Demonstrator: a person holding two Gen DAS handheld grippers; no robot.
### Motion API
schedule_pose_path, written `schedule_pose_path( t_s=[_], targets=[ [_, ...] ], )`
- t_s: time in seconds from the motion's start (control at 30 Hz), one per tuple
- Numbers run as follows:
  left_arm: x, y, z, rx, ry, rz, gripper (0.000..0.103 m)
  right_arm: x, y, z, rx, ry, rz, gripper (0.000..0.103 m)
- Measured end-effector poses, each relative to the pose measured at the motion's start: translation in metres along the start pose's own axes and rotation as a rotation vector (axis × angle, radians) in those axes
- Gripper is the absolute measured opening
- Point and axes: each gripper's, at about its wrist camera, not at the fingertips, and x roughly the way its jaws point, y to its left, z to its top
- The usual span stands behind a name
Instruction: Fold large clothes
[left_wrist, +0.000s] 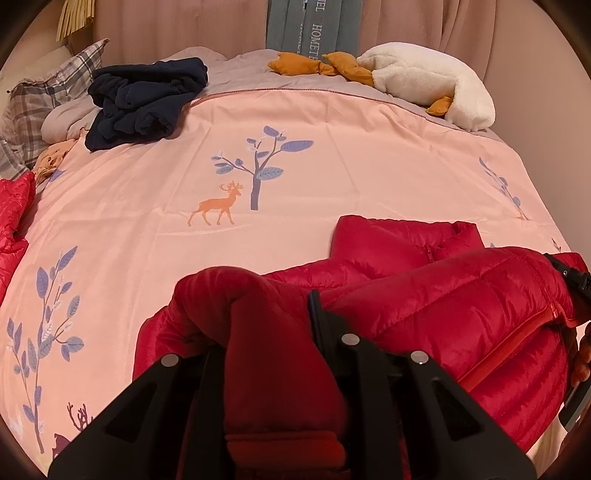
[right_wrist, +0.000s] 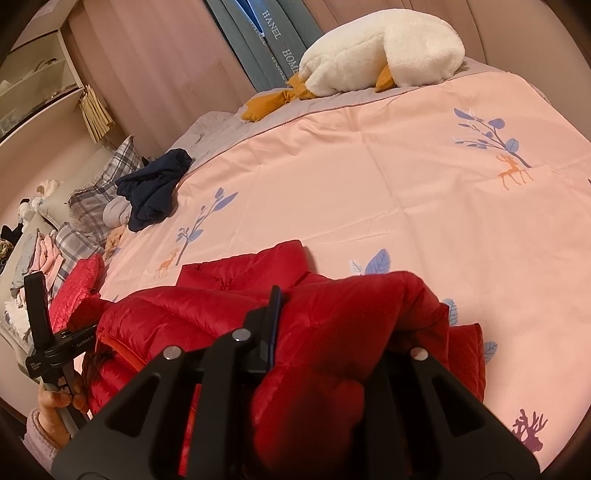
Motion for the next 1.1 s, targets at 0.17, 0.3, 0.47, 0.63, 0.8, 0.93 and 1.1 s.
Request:
schedule_pose_path(
  t_s=[0.17, 0.3, 0.47, 0.63, 0.8, 0.93, 1.1],
  targets=[
    [0.001, 0.000, 0.000, 0.000, 0.001, 0.000, 0.018, 0.001, 0.000, 0.000, -0.002, 0.001, -0.002, 0.014],
    [0.002, 0.000, 0.000, -0.001, 0.002, 0.001, 0.018, 0.001, 0.000, 0.000, -0.002, 0.001, -0.002, 0.014],
    [0.003, 0.001, 0.001, -0.001, 0.003, 0.000, 0.018, 0.004, -0.001, 0.001, -0.002, 0.005, -0.004, 0.014],
    [0.005, 0.002, 0.001, -0.001, 0.004, 0.000, 0.018, 0.005, -0.001, 0.002, -0.003, 0.006, -0.005, 0.014],
    [0.009, 0.003, 0.002, -0.003, 0.008, 0.000, 0.018, 0.006, 0.000, 0.002, -0.003, 0.006, -0.006, 0.014],
    [0.012, 0.004, 0.004, -0.004, 0.013, 0.002, 0.018, 0.008, -0.002, 0.003, -0.007, 0.009, -0.009, 0.014],
    [0.015, 0.004, 0.005, -0.006, 0.023, 0.003, 0.018, 0.009, -0.002, 0.004, -0.007, 0.011, -0.010, 0.014]
  ],
)
